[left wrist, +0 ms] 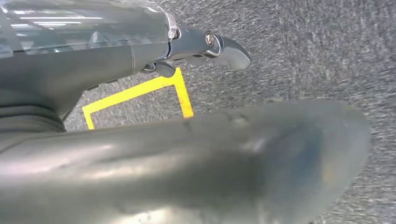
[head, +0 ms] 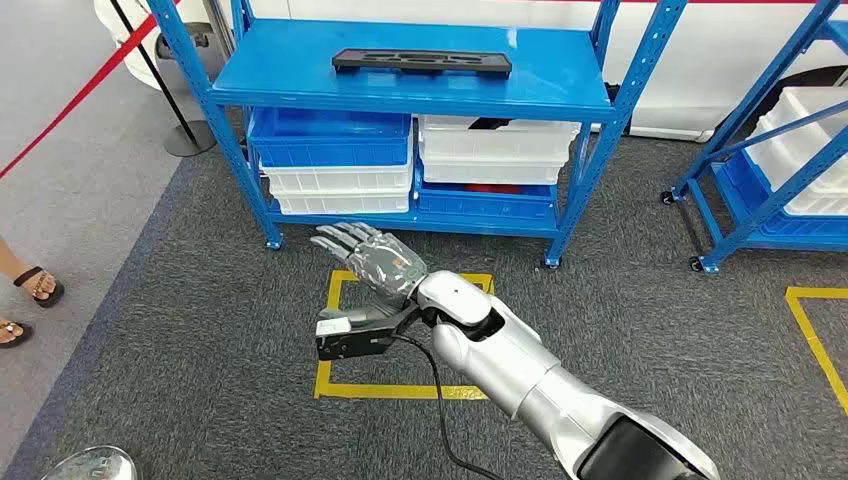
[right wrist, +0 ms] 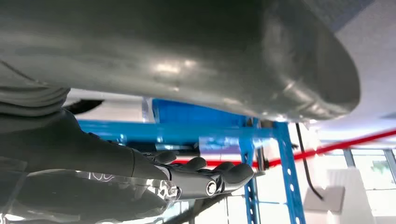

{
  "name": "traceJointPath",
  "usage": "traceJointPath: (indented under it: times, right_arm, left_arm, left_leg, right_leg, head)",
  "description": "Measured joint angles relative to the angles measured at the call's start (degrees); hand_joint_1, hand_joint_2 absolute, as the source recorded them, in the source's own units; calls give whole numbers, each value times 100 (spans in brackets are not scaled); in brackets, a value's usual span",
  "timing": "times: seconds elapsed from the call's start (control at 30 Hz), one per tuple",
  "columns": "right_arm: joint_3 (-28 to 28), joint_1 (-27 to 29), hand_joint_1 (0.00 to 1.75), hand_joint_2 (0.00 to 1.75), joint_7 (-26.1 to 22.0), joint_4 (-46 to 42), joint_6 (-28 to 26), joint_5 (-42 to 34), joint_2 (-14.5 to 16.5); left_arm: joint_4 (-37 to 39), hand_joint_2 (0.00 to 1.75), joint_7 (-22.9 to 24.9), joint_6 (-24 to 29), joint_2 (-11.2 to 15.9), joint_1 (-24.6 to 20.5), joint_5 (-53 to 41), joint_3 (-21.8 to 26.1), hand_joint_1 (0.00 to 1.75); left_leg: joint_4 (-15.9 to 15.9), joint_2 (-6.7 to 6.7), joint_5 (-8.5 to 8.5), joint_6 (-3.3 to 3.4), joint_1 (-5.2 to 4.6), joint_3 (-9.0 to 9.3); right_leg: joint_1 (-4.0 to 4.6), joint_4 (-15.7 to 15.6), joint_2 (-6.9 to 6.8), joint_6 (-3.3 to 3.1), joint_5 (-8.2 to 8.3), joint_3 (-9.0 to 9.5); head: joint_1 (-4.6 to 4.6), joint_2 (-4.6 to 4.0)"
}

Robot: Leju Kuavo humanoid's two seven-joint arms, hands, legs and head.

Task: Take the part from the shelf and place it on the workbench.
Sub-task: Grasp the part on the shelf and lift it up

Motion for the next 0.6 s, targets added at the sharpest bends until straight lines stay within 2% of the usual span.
traceJointPath:
  times: [0.07,0.1,0.13,0.17,0.2,0.27,0.33,0.37,0.4,0.43,0.5,0.53,0.57,0.6]
  right_arm:
    - [4,16,0,0,2,2,-1,0,-4]
    - [7,28,0,0,4,4,-3,0,-8]
    - [9,32,0,0,4,7,-7,1,-12]
    - [11,32,0,0,2,10,-14,3,-15]
    - [14,38,0,0,-3,13,-21,7,-19]
    - [19,58,0,0,-10,19,-36,17,-25]
    - [22,71,0,0,-15,13,-42,23,-17]
    - [22,70,0,0,-18,8,-43,23,-12]
    - [23,75,0,0,-21,3,-43,25,-9]
    - [24,82,0,0,-23,4,-42,26,-11]
    - [25,105,0,0,-25,5,-41,36,-11]
    - [26,112,0,0,-27,6,-40,44,-11]
    - [27,114,0,0,-28,6,-40,52,-10]
    - [27,114,0,0,-31,6,-40,58,-8]
  left_arm:
    - [0,0,-1,-7,-1,9,1,1,0]
    - [0,0,-1,-11,-1,14,5,2,0]
    - [0,0,-1,-15,2,16,15,3,0]
    - [0,0,-1,-15,7,8,27,3,0]
    - [0,0,0,-14,13,-2,41,3,0]
    - [0,0,4,-12,22,-15,59,4,0]
    - [0,0,7,-12,22,-27,71,5,0]
    - [0,0,8,-12,22,-38,78,5,0]
    - [0,0,8,-13,21,-48,83,5,0]
    - [0,0,11,-15,21,-48,86,5,0]
    - [0,0,25,-18,20,-23,88,7,0]
    - [0,0,32,-19,20,-8,89,7,0]
    - [0,0,37,-19,20,1,90,8,0]
    - [0,0,40,-19,20,7,91,8,0]
  left_leg:
    - [28,-8,-53,-55,24,43]
    - [66,-13,-119,-111,53,89]
    - [107,-13,-194,-174,74,123]
    - [160,-10,-268,-238,90,144]
    - [195,-2,-334,-298,91,142]
    - [239,14,-396,-397,84,174]
    - [468,19,-317,-447,99,109]
    - [746,16,-250,-448,107,-49]
    - [1109,13,-222,-441,103,-283]
    - [1497,10,-282,-422,87,-563]
    - [1991,8,-638,-372,38,-1065]
    - [2035,6,-813,-334,8,-1242]
    - [1920,4,-890,-285,-23,-1349]
    - [1682,-1,-806,-220,-62,-1404]
  right_leg:
    - [-17,-281,-4,41,221,100]
    - [-38,-617,-13,71,449,228]
    - [-41,-933,-16,106,601,365]
    - [-32,-1216,-25,89,637,474]
    - [-14,-1354,-29,21,610,527]
    - [24,-1357,-16,-171,426,536]
    - [34,-1324,18,-298,345,622]
    - [42,-1341,27,-337,295,697]
    - [54,-1367,32,-368,240,791]
    - [74,-1394,32,-395,176,894]
    - [126,-1444,50,-436,32,1125]
    - [156,-1459,65,-452,-53,1252]
    - [186,-1469,80,-463,-146,1385]
    - [217,-1478,91,-472,-245,1522]
  head:
    - [0,0]
    - [0,0]
    - [1,0]
    - [2,0]
    - [1,0]
    - [-1,0]
    - [-3,0]
    - [-3,0]
    - [-4,0]
    - [-3,0]
    - [-3,0]
    - [-2,0]
    - [-2,0]
    - [-2,0]
